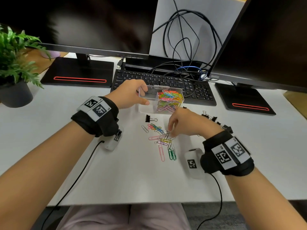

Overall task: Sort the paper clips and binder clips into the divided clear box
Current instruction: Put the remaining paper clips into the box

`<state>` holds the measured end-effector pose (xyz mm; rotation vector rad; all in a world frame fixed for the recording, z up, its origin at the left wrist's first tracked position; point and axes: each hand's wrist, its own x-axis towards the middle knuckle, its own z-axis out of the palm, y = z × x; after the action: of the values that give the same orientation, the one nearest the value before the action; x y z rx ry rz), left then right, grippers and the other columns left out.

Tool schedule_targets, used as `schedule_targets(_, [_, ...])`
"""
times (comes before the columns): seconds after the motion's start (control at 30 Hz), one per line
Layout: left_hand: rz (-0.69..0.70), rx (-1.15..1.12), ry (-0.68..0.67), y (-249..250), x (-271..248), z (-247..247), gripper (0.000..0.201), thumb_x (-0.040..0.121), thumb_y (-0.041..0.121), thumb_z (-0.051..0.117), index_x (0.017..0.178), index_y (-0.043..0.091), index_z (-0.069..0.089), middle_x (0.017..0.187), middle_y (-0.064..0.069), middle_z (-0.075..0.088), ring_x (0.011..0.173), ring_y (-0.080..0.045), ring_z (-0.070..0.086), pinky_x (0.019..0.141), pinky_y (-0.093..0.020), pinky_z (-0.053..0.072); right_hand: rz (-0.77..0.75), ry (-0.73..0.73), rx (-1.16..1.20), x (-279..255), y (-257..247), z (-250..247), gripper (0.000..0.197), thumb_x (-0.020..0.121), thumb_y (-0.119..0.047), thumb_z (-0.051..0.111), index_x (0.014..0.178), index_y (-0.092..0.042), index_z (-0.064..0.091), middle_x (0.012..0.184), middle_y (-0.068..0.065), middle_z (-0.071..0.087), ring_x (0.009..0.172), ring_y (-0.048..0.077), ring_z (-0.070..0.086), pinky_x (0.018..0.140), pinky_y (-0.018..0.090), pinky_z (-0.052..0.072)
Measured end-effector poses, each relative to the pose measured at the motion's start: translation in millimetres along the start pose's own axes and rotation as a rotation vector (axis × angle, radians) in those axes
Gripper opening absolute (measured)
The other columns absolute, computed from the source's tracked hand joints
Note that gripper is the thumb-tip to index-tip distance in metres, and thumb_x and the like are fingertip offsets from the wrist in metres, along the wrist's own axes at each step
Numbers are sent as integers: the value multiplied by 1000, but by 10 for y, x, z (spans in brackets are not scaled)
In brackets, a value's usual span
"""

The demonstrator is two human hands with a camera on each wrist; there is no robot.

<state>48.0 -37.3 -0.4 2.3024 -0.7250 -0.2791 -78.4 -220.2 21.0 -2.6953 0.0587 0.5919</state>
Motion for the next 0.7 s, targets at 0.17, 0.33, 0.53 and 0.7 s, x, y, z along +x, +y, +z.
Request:
schedule_targets(0.17, [-4, 3, -3, 4, 4, 4, 43, 77, 28, 81, 114, 16, 60, 105, -1, 63, 87, -19, 57, 80, -32, 49, 195, -319, -230, -153, -59, 52, 39, 64, -32, 86, 70, -11, 54, 63, 3, 59, 52, 20, 55, 51, 22, 44])
schedule_targets(0.33, [-2, 19, -5, 5, 1, -5, 44, 78, 28, 80, 114, 16, 59, 106, -1, 63, 90, -20, 58, 79, -31, 48, 164, -348, -166, -44, -74, 134, 28, 72, -25, 82, 61, -5, 66, 44, 1, 59, 44, 21, 55, 51, 26, 46])
schedule_targets(0.53, [-1, 9, -2, -6, 8, 4, 43, 77, 28, 81, 112, 16, 59, 103, 0, 63, 84, -16, 56, 74, -27, 43, 114, -156, -6, 86, -13, 64, 28, 81, -26, 74, 77, 1, 67, 68, 13, 70, 49, 19, 62, 42, 20, 44])
schedule_targets(0.7, [6, 4, -4, -6, 14, 1, 44, 78, 28, 80, 114, 15, 60, 104, -1, 63, 87, -19, 57, 76, -29, 47, 158, 35, -37, 48, -71, 91, 54, 70, -47, 80, 99, -9, 55, 85, 1, 55, 62, 17, 59, 47, 27, 48])
